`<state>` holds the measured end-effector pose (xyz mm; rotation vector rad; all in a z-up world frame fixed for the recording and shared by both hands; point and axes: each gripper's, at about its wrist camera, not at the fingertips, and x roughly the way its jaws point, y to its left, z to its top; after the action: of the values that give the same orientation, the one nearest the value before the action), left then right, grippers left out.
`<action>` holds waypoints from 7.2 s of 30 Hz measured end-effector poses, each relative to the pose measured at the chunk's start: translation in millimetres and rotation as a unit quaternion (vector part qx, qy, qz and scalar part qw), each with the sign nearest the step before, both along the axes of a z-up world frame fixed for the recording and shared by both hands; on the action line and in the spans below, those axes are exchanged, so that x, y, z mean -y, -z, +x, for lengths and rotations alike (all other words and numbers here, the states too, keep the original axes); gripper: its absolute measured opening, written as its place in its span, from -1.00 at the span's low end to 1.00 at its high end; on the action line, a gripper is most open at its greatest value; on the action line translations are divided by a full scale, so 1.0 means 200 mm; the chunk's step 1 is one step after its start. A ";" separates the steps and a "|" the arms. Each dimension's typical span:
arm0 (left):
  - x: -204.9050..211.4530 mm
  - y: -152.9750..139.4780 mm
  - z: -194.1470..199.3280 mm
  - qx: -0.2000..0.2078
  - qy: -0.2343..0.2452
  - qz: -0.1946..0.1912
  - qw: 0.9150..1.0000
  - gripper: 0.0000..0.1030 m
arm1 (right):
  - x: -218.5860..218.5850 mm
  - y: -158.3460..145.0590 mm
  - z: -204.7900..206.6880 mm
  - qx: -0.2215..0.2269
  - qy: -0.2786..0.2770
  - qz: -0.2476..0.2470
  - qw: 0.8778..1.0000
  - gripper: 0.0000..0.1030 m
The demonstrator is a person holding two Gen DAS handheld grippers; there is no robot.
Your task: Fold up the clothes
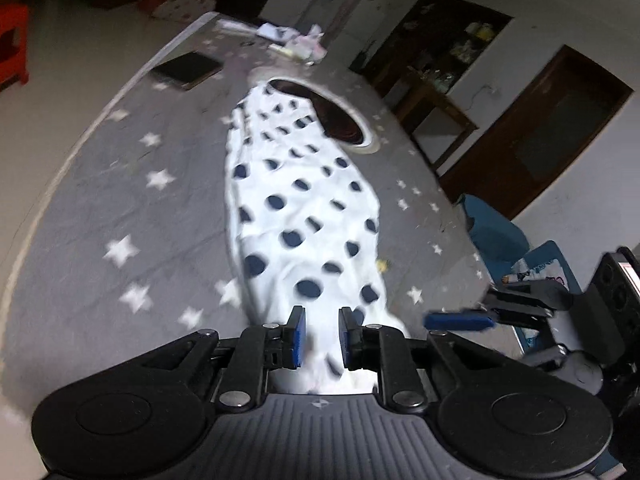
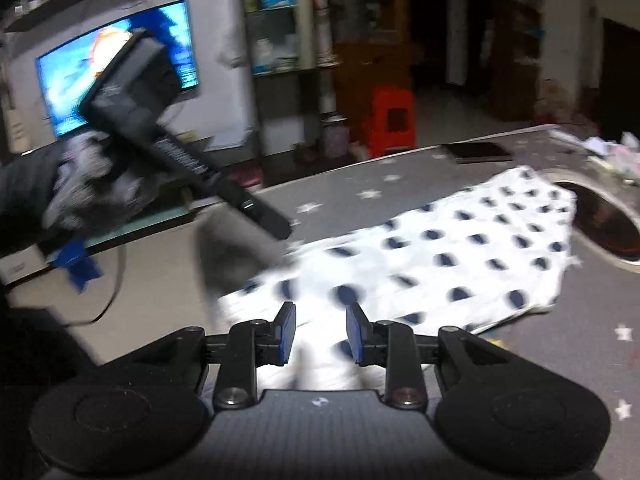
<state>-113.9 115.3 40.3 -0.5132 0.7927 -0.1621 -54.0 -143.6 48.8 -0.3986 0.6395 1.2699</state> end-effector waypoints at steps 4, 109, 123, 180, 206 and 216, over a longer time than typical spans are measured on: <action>0.07 0.06 0.13 0.015 0.007 0.013 1.000 -0.62 | -0.06 0.09 0.10 -0.001 0.031 -0.001 1.000 -0.42; 0.21 0.26 0.44 0.011 0.102 0.048 0.994 -0.17 | -0.96 0.33 1.32 0.015 0.113 -0.058 0.992 -0.22; 0.19 0.26 0.45 0.009 0.100 0.033 0.994 -0.17 | -1.14 0.35 1.57 0.016 0.152 -0.052 0.987 -0.10; 0.11 0.14 0.31 -0.021 0.035 0.064 0.997 0.07 | -0.60 0.11 1.64 -0.033 0.197 0.063 0.978 -0.86; 0.10 0.18 -0.04 -0.041 -0.015 0.078 0.996 0.24 | -0.12 -0.18 0.55 -0.062 0.060 0.128 0.988 -0.86; 0.02 0.16 -0.12 -0.029 -0.056 0.069 0.996 0.24 | 0.02 -0.08 0.15 -0.004 -0.046 0.108 0.993 -0.85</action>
<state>-137.5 111.8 8.6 -0.4317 0.8237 0.0122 -23.8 -148.0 64.6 -0.2455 0.4889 1.4131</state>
